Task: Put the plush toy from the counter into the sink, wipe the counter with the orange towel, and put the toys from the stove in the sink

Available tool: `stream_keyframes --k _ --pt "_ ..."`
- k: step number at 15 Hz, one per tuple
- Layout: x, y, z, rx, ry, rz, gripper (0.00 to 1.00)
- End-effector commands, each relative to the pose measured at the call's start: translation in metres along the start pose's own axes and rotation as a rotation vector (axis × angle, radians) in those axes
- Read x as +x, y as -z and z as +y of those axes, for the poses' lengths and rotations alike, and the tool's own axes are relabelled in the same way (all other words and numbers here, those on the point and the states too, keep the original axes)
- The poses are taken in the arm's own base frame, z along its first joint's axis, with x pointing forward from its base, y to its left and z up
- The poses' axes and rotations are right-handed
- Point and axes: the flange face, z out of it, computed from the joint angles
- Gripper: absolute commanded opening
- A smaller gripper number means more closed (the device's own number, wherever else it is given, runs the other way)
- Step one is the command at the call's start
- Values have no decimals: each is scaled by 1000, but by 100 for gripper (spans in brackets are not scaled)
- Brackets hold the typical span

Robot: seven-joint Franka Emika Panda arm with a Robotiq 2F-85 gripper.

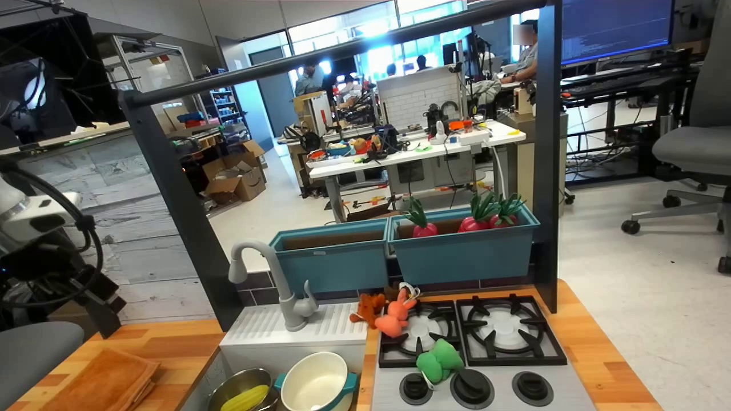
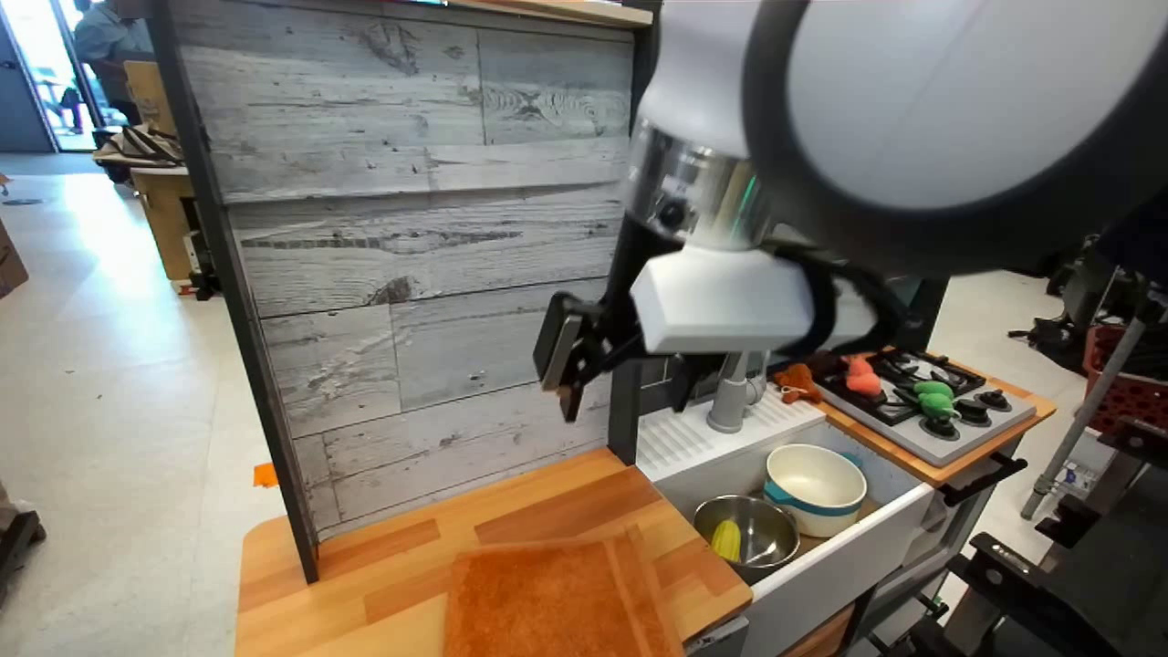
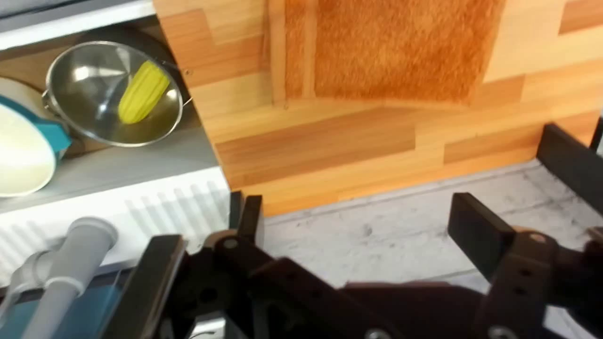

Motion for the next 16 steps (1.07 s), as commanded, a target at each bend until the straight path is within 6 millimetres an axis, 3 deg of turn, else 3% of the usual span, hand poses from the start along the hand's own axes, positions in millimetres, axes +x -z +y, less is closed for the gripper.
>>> stream_keyframes --k 1,3,7,9,11,16 --pt "1 15 9 -8 -23 27 100" --pt "-4 31 17 -13 -45 36 100" --pt "-9 32 20 -14 -52 32 100" --pt "-4 30 35 -78 6 26 100" --pt "19 37 78 -168 1 21 100" --pt "73 49 231 -363 -237 -28 100"
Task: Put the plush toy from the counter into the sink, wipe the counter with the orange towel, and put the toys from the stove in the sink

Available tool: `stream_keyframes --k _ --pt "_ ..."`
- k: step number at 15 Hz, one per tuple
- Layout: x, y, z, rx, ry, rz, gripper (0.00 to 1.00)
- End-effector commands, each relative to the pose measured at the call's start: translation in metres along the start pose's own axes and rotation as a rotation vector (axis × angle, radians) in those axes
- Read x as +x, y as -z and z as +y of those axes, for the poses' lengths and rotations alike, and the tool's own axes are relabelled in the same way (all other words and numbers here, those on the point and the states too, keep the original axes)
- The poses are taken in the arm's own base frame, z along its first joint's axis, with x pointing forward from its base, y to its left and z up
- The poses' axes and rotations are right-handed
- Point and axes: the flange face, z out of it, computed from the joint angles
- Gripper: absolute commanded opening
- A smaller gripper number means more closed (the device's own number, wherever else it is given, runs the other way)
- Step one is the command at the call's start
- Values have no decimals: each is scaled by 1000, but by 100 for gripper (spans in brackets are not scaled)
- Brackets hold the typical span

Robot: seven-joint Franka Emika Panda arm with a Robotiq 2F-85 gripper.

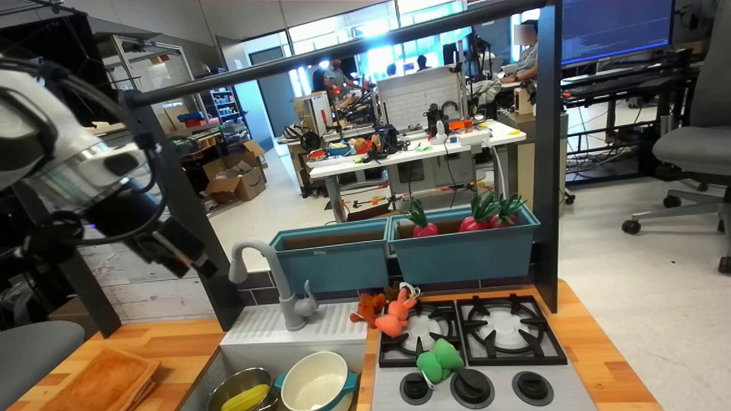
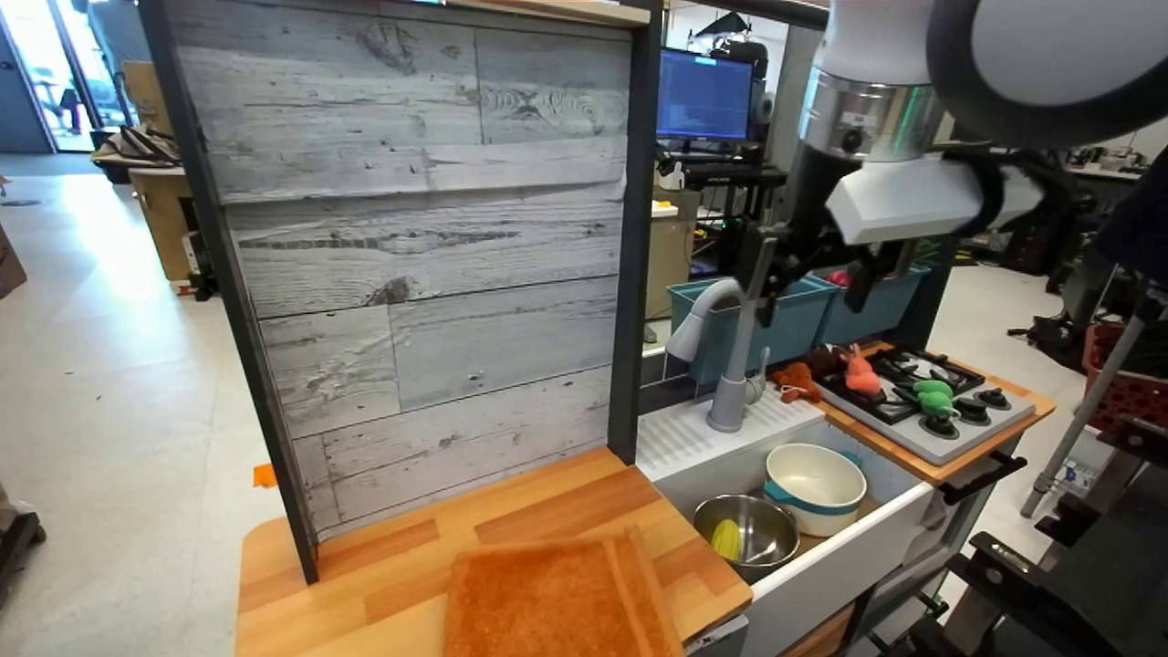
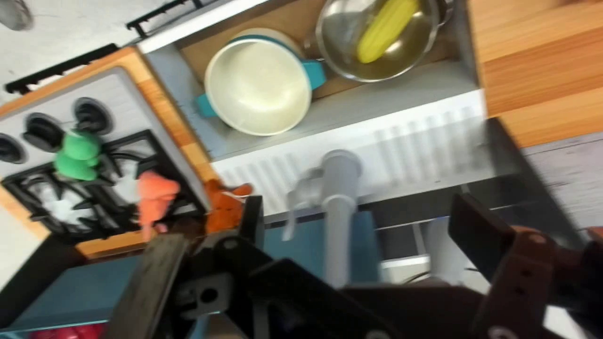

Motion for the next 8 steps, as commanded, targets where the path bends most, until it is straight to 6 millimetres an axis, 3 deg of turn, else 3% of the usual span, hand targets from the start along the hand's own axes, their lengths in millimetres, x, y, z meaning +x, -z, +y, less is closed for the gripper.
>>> stream_keyframes --k 1,2,3,4,6,8 --pt "36 -19 96 -90 -157 -96 100" --pt "43 -29 124 -82 -182 -147 100" --pt "40 -31 136 -32 -168 -194 100" --pt "37 -35 118 -93 -163 -120 100" --pt "42 -44 142 -103 -166 -135 100" --pt "39 -42 131 -100 -162 -131 100"
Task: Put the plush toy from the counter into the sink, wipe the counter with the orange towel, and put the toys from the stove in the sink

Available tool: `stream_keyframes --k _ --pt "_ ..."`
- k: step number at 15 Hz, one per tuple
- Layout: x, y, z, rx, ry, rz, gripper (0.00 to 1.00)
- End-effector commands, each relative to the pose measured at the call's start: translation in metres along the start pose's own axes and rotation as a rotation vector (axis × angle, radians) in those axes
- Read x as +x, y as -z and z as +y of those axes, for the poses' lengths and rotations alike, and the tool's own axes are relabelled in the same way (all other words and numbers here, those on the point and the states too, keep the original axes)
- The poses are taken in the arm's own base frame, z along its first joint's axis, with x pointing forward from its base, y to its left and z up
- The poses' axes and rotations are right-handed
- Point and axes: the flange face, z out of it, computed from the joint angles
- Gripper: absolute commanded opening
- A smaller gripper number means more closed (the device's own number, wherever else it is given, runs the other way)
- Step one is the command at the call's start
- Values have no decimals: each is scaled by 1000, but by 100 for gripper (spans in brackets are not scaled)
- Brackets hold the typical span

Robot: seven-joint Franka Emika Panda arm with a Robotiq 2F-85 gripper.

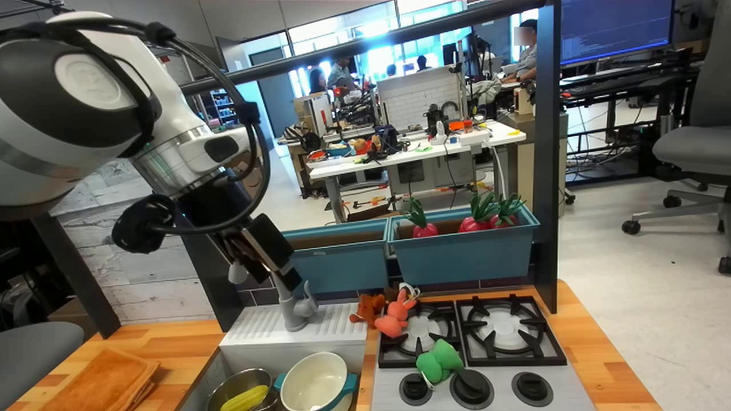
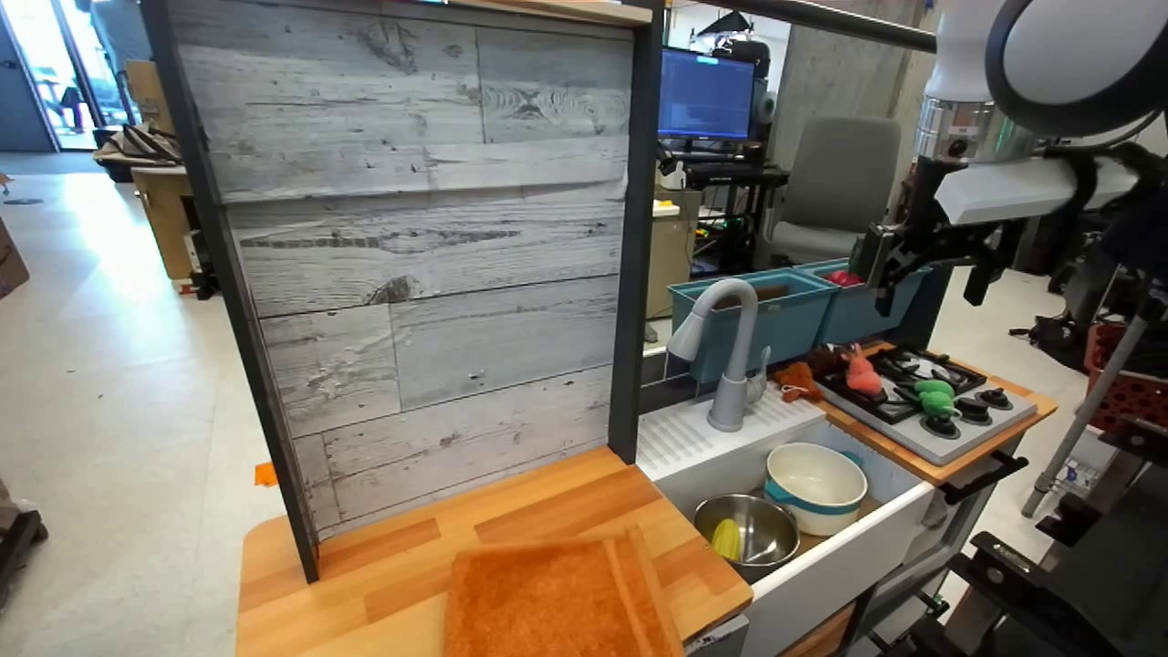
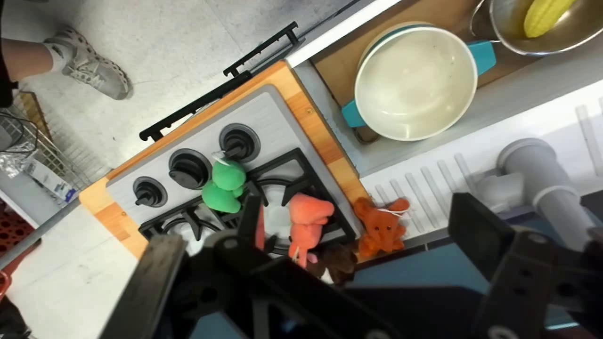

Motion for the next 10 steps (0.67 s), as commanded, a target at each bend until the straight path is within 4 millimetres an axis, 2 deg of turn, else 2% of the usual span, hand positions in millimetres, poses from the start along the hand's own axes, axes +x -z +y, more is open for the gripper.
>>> stream_keyframes --k 1,2,5,8,10 --pt "-7 3 -7 13 153 26 100" --pt "-8 3 -5 22 201 24 100" --pt "14 -3 8 114 313 56 100" --pt "22 -12 10 220 380 38 100" --pt "37 -18 10 303 421 -15 100"
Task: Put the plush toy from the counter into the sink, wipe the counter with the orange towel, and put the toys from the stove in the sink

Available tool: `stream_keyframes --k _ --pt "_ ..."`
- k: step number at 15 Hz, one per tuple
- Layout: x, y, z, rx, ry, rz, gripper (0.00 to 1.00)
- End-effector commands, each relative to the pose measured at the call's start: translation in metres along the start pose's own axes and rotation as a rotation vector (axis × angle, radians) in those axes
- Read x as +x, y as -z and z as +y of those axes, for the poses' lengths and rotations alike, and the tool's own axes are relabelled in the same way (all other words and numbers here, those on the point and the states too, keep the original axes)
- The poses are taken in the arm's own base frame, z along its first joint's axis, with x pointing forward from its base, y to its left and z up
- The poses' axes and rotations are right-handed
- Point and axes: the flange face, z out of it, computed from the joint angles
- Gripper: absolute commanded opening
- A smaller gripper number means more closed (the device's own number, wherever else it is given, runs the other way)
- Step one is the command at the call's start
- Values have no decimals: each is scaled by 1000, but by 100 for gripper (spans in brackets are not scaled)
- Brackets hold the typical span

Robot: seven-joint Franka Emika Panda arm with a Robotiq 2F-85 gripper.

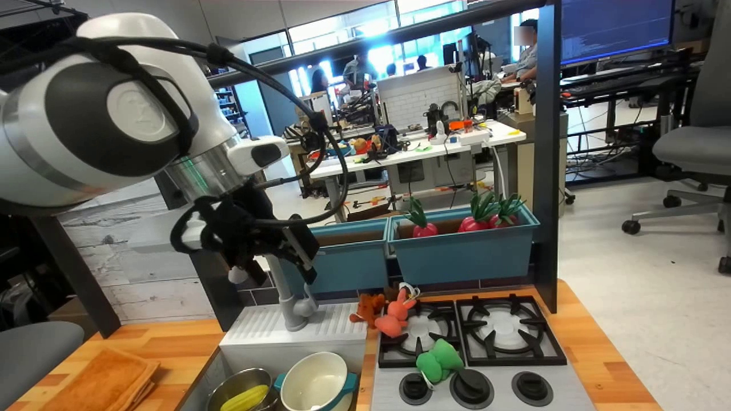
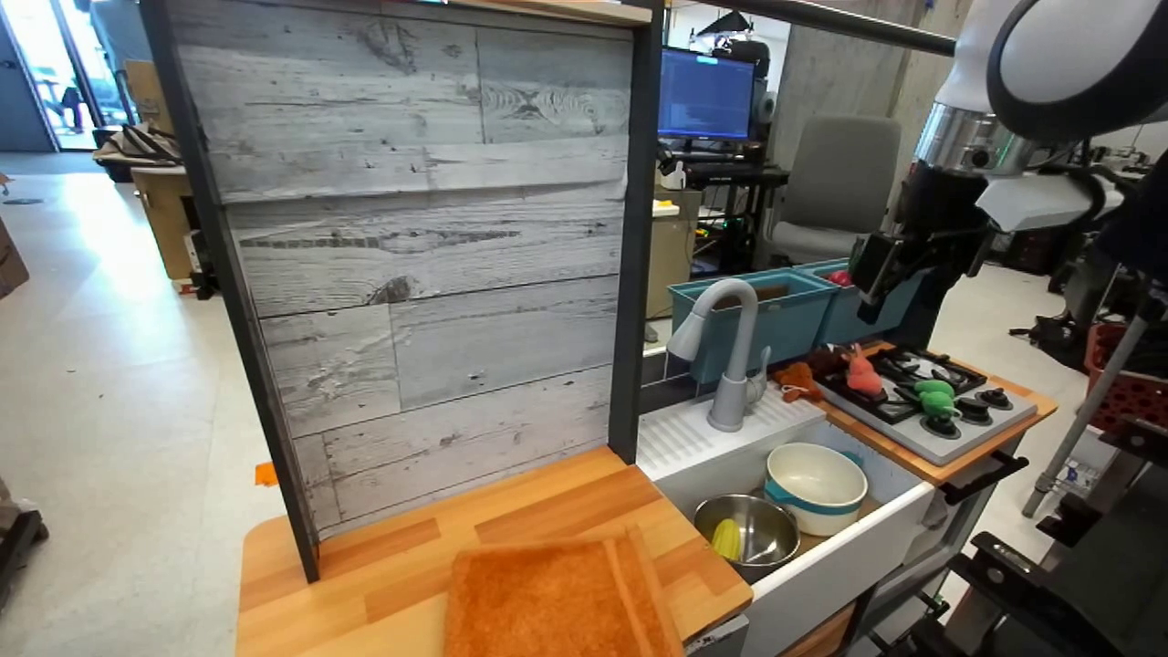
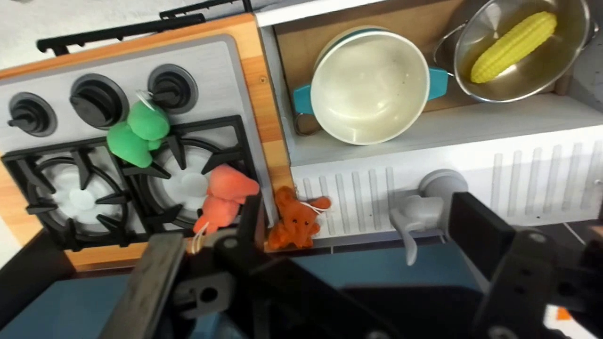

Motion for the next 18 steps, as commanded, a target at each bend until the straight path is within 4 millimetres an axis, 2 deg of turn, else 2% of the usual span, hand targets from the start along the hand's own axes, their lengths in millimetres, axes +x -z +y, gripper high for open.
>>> stream_keyframes --k 1,2,3,5,7,9,18 --pt "24 1 12 165 74 -57 100" --pt "20 -1 10 171 60 -154 100" --pt "11 0 9 120 49 -79 100" --pt "16 1 16 142 52 -135 100" --pt "14 -3 13 132 54 -131 100" --pt "22 -17 14 116 51 -76 100" --pt "67 -113 74 69 -123 -108 100"
